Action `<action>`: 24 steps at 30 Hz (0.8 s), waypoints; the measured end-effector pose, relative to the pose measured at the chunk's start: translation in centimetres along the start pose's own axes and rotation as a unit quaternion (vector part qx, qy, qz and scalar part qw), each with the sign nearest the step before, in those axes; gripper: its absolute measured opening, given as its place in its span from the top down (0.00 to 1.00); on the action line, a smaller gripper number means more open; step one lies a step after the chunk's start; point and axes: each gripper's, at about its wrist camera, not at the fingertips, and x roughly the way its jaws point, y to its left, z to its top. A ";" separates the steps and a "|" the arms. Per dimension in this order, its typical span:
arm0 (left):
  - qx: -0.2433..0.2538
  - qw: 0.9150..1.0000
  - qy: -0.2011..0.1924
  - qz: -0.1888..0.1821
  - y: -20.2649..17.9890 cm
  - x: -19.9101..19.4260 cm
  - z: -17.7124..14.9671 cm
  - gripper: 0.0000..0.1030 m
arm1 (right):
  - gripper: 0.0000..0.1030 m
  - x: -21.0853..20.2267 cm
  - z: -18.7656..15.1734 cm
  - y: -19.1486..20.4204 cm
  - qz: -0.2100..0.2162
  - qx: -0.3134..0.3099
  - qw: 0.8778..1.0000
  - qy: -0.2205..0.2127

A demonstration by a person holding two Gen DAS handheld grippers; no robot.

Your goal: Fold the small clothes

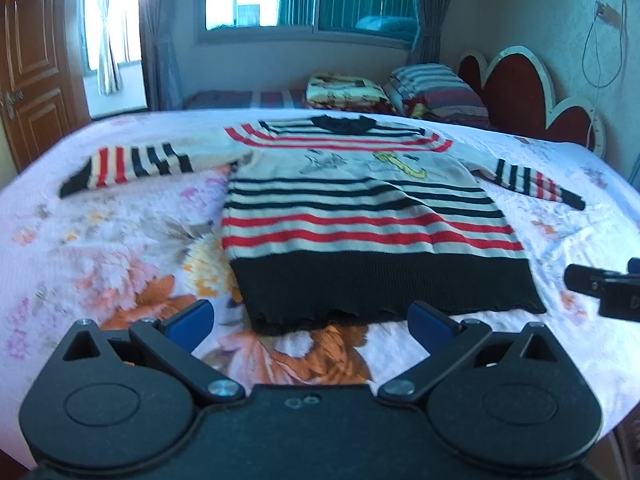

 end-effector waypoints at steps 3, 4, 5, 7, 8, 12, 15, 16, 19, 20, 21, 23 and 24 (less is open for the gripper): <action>-0.029 0.999 -0.006 -0.019 0.6 0.3 0.2 0.01 | 0.00 0.2 0.1 -0.5 0.004 0.011 1.000 -0.002; -0.036 0.999 -0.004 -0.028 0.8 0.5 0.5 0.01 | 0.00 0.1 0.1 -0.9 0.009 0.018 1.000 -0.007; -0.038 0.999 -0.002 -0.034 0.9 0.8 0.7 0.01 | 0.00 0.0 0.2 -1.4 0.011 0.026 1.000 -0.012; -0.031 0.998 -0.003 -0.058 0.8 1.5 1.1 0.01 | 0.00 -0.1 0.6 -2.4 0.002 0.037 0.999 -0.026; -0.030 0.998 -0.006 -0.063 0.6 1.8 1.3 0.01 | 0.00 0.0 0.8 -3.0 -0.005 0.040 0.999 -0.033; -0.019 0.997 -0.010 -0.073 0.0 3.3 2.6 0.01 | 0.00 1.5 2.3 -6.3 -0.024 0.066 0.997 -0.041; -0.018 0.995 -0.010 -0.094 -0.1 4.9 4.2 0.01 | 0.00 3.4 3.8 -9.6 -0.028 0.107 0.993 -0.047; -0.020 0.996 -0.009 -0.085 -0.2 5.6 4.9 0.01 | 0.00 4.1 4.3 -10.7 -0.031 0.118 0.991 -0.049; -0.037 0.997 -0.016 -0.062 0.0 8.0 6.9 0.02 | 0.01 6.4 6.0 -13.6 -0.051 0.133 0.988 -0.064; -0.037 0.998 -0.014 -0.054 -0.1 9.0 7.6 0.05 | 0.01 7.3 6.6 -14.6 -0.058 0.138 0.986 -0.067; -0.034 0.998 -0.011 -0.047 -0.2 10.1 8.3 0.07 | 0.01 8.2 7.2 -15.8 -0.061 0.146 0.985 -0.072; -0.026 0.999 -0.007 -0.028 -0.6 12.0 9.6 0.10 | 0.32 9.9 8.2 -18.1 -0.068 0.158 0.982 -0.081; -0.027 0.999 -0.005 -0.024 -0.8 13.0 10.1 0.10 | 0.58 11.1 8.8 -19.4 -0.078 0.166 0.980 -0.075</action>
